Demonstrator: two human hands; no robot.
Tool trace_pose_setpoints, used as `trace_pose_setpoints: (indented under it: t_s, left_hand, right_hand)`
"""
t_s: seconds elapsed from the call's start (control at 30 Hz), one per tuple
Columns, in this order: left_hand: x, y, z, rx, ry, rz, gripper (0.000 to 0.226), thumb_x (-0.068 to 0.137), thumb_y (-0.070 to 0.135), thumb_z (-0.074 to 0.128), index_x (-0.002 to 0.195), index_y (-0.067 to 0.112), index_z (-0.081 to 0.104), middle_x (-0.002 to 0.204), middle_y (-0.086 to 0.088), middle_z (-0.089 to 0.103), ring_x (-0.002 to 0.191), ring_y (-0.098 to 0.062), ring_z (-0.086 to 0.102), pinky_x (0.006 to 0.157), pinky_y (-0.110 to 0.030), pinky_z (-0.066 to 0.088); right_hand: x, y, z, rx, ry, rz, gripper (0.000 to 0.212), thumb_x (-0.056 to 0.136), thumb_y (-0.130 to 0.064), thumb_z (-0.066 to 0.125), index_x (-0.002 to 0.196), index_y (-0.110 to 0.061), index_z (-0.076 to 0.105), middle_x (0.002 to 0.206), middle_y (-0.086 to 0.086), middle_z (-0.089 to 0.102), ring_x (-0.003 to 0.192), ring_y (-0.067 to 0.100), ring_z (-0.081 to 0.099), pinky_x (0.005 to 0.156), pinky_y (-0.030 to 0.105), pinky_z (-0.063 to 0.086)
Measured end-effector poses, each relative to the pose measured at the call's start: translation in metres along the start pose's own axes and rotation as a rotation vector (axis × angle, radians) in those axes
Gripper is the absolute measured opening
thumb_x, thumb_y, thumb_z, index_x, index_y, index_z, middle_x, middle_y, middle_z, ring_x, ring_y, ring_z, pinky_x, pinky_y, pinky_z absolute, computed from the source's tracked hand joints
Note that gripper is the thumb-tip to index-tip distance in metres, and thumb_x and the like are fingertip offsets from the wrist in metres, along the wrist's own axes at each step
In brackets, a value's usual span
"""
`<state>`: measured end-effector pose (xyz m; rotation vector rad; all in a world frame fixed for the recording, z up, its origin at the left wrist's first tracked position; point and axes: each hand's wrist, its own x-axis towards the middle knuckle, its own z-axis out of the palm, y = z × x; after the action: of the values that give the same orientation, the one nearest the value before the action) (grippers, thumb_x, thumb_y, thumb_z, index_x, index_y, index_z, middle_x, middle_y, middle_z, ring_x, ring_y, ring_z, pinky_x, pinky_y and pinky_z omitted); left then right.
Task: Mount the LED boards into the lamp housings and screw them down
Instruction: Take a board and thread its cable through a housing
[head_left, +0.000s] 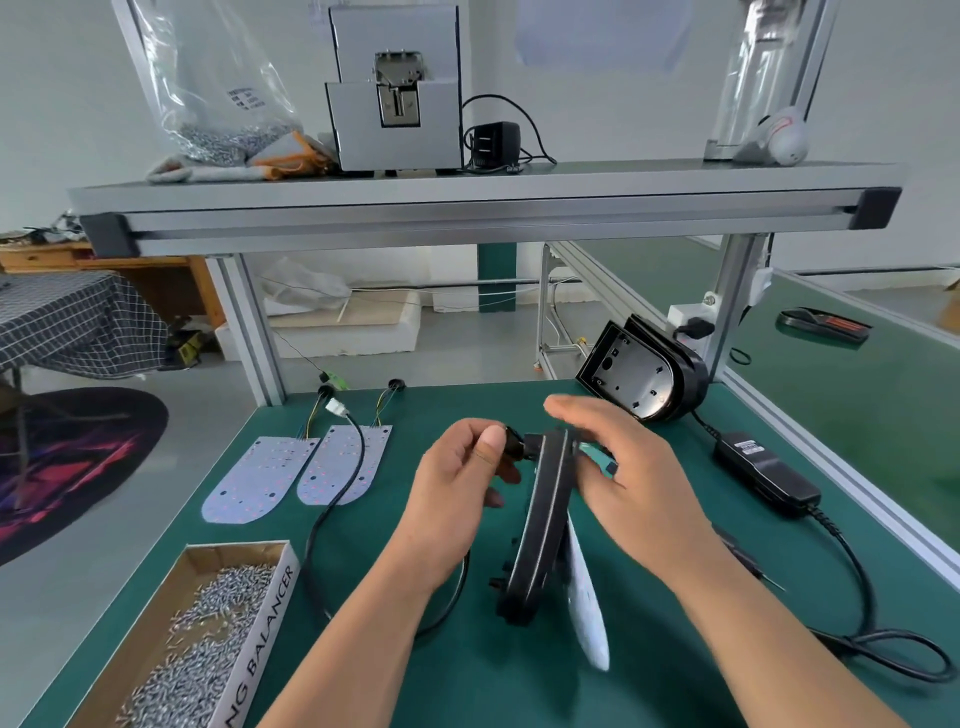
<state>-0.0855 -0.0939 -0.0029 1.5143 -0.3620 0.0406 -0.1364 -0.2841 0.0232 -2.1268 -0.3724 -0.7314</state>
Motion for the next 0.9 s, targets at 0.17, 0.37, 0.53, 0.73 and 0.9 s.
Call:
trace_pose_setpoints:
  t_s: [0.17, 0.37, 0.53, 0.73, 0.9]
  left_hand:
    - [0.001, -0.002, 0.002, -0.071, 0.073, -0.053, 0.023, 0.116, 0.025, 0.047, 0.105, 0.009, 0.059, 0.088, 0.008, 0.072, 0.086, -0.013, 0.077, 0.062, -0.027, 0.058]
    - [-0.004, 0.001, 0.001, -0.045, 0.008, -0.087, 0.042, 0.102, 0.053, 0.057, 0.119, 0.017, 0.071, 0.11, -0.009, 0.077, 0.087, -0.021, 0.072, 0.067, -0.035, 0.053]
    - [-0.004, 0.004, -0.008, -0.025, -0.088, -0.084, 0.08, 0.073, 0.073, 0.076, 0.136, 0.025, 0.064, 0.113, 0.002, 0.075, 0.093, -0.014, 0.069, 0.071, -0.022, 0.052]
    - [-0.01, 0.009, 0.003, 0.378, -0.285, 0.0, 0.136, 0.054, 0.076, 0.092, 0.163, 0.058, 0.012, 0.15, 0.024, 0.035, 0.142, 0.008, 0.039, 0.115, -0.025, 0.037]
    - [-0.015, 0.016, 0.006, 0.578, -0.246, 0.123, 0.094, 0.076, 0.062, 0.07, 0.162, 0.045, 0.037, 0.154, 0.02, 0.033, 0.151, 0.001, 0.028, 0.122, -0.025, 0.032]
  right_hand:
    - [-0.009, -0.007, -0.012, 0.044, -0.141, 0.234, 0.04, 0.088, -0.05, 0.058, 0.127, -0.043, 0.05, 0.106, -0.012, 0.066, 0.091, 0.015, 0.065, 0.08, 0.047, 0.056]
    - [-0.013, -0.014, -0.004, -0.044, -0.224, 0.251, 0.079, 0.087, -0.058, 0.047, 0.161, -0.034, 0.035, 0.088, -0.025, 0.071, 0.074, 0.001, 0.064, 0.066, 0.016, 0.046]
    - [-0.006, -0.012, -0.014, -0.128, -0.136, 0.327, 0.026, 0.102, -0.036, 0.058, 0.083, -0.017, 0.056, 0.066, 0.006, 0.057, 0.049, 0.013, 0.042, 0.051, 0.03, 0.04]
    - [-0.002, -0.016, -0.015, -0.188, -0.163, 0.303, 0.036, 0.098, -0.015, 0.057, 0.069, -0.013, 0.036, 0.057, 0.0, 0.033, 0.053, 0.013, 0.026, 0.051, 0.029, 0.029]
    - [0.003, 0.001, -0.022, -0.006, -0.18, 0.37, 0.029, 0.097, -0.019, 0.063, 0.071, -0.011, 0.054, 0.058, -0.009, 0.037, 0.054, 0.009, 0.032, 0.05, 0.024, 0.028]
